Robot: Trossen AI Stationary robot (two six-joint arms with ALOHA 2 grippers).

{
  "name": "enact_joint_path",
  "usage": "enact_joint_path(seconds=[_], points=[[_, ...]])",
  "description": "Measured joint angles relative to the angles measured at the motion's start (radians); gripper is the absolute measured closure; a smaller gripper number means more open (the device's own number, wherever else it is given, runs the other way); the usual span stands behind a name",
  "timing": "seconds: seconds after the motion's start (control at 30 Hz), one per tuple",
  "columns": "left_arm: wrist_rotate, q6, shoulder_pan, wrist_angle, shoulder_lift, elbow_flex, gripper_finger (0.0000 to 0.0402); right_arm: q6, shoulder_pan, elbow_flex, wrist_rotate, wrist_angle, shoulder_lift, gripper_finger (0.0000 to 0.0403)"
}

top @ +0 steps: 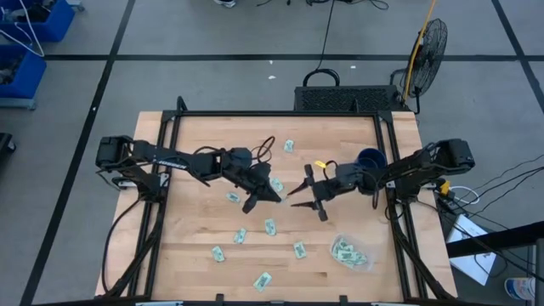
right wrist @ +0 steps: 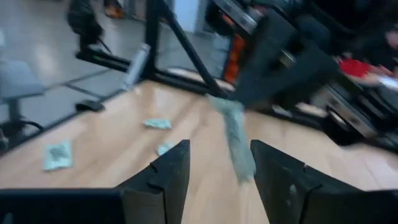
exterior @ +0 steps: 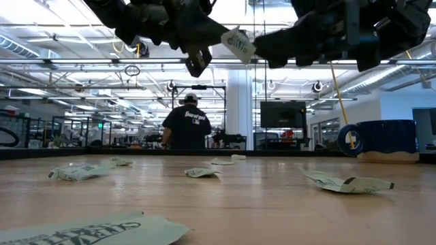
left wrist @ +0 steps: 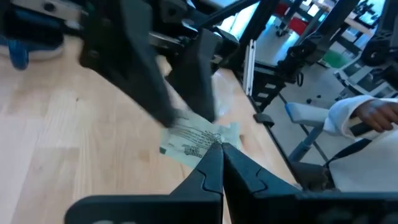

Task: Pick and place Stevia / Truvia into bins
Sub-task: Put the stevia packet into the transparent container

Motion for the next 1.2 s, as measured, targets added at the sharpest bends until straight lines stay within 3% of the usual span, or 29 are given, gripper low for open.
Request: enact_joint_path(seconds=[0.43,0.9,1.2], points=[[-0.006,0.042,0.001,0.089,0.0,0.0,0.0398,-0.032,0.0,0.0,-0.019,0.059,0.0,0.0248],[-0.058,0.059,0.0,0.085,0.0,0.0,0.0384,-0.075,-0.017,0.0,-0.017,0.052,0.0,0.039],[-0.133,0.061,0.001,0.083,0.0,0.0,0.0336,-0.06,-0.024,0.0,-0.017,0.038,0.0,0.0393]])
